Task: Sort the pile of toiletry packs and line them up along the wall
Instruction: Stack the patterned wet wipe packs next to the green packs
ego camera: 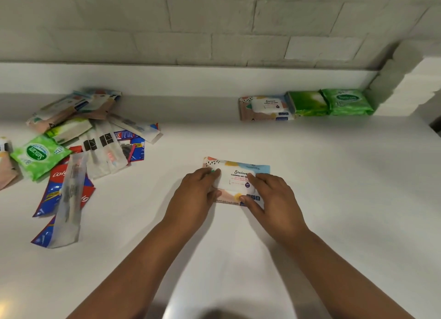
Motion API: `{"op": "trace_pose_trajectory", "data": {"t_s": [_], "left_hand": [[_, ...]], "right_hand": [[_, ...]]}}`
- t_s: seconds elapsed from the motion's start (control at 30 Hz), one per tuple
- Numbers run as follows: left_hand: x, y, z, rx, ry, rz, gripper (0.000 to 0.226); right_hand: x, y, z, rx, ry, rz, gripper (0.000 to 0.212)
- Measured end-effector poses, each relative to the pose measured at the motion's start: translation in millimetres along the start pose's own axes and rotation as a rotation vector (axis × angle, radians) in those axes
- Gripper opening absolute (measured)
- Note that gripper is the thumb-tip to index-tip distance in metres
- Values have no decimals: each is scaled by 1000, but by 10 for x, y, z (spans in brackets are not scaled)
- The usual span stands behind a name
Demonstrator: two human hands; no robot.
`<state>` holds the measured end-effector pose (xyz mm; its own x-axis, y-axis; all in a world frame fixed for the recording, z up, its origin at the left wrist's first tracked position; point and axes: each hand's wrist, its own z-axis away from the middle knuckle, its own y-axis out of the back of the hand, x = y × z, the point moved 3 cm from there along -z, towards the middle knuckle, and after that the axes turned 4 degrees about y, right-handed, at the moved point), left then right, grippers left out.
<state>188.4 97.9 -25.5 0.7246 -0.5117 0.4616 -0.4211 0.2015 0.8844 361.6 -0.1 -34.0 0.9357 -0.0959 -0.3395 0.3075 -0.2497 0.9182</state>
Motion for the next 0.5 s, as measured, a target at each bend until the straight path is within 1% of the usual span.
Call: {"op": "trace_pose_trajectory", "data": {"t_s": [0.33, 0.5], "left_hand": [[174, -78, -416, 8, -20, -55, 48], [291, -137, -745, 7, -33, -33, 48]], "right_hand": [[265, 105, -350, -30, -62, -23, 54], [453, 213, -614, -67, -146, -49, 56]]}}
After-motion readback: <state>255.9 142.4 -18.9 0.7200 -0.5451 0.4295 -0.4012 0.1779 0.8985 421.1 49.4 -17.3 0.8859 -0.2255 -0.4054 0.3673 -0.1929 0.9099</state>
